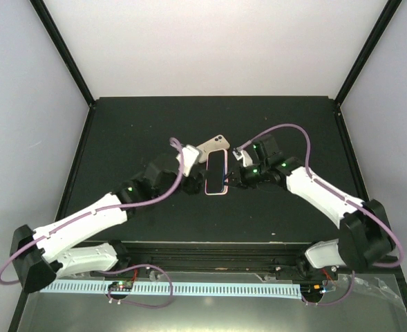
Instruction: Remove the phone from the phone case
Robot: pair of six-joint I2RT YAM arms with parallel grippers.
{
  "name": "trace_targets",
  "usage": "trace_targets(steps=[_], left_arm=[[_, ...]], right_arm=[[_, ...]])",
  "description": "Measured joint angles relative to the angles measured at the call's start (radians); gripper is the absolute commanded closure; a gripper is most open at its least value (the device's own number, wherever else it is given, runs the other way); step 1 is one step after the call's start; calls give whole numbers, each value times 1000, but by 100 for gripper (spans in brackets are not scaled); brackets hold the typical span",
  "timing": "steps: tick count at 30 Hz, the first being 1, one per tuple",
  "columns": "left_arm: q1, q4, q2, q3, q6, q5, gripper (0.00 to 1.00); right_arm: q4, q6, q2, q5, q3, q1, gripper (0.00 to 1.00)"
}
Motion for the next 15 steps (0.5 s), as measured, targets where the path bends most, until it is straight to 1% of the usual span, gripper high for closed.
trace_targets(steps=[2, 5, 12, 14, 15], left_arm=[[-64, -6, 33, -6, 53, -53, 31], [-117, -8, 64, -7, 116, -98, 31], [-172, -3, 163, -7, 217, -152, 32], [-189, -3, 195, -7, 233, -156, 35], [-199, 0, 211, -7, 238, -158, 39]], right_arm=[[-3, 27, 47, 11, 0, 0, 99], [-7, 59, 116, 17, 0, -1, 99], [-3, 104, 219, -5, 0, -1, 99], [2, 111, 237, -10, 0, -2, 99], [2, 112, 245, -12, 0, -3, 99]])
